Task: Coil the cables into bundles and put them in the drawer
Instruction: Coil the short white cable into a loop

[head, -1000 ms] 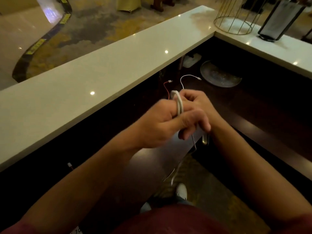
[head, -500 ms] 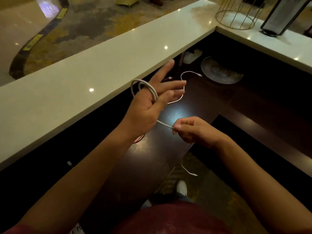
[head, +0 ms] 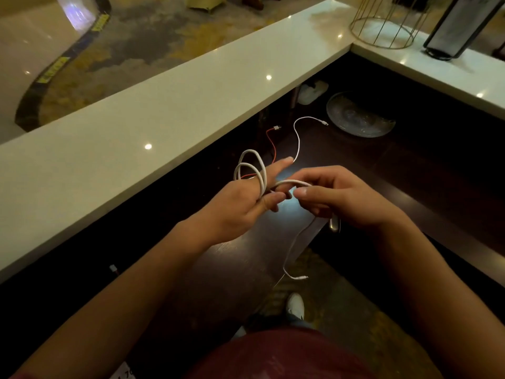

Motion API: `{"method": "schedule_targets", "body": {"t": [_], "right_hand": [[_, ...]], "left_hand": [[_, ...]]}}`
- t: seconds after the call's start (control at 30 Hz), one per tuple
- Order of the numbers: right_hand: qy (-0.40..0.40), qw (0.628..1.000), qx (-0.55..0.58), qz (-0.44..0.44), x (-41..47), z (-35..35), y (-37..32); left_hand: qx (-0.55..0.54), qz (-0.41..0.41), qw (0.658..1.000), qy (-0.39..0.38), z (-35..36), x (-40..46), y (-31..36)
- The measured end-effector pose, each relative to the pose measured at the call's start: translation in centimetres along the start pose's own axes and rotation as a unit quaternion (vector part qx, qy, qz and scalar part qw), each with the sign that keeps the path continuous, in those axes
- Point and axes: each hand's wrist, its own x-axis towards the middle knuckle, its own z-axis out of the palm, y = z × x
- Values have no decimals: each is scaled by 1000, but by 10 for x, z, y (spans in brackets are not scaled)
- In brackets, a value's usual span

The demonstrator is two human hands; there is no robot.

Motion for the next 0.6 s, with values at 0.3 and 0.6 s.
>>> {"method": "schedule_targets", "body": {"t": [0.3,0.6], "right_hand": [[-62,973,-219,-21,-8,17,-34],[-12,978,-168,-125,-5,10,-50]], "left_hand": [[181,28,981,61,10,5,-27],[81,47,993,77,15,7,-15]]}}
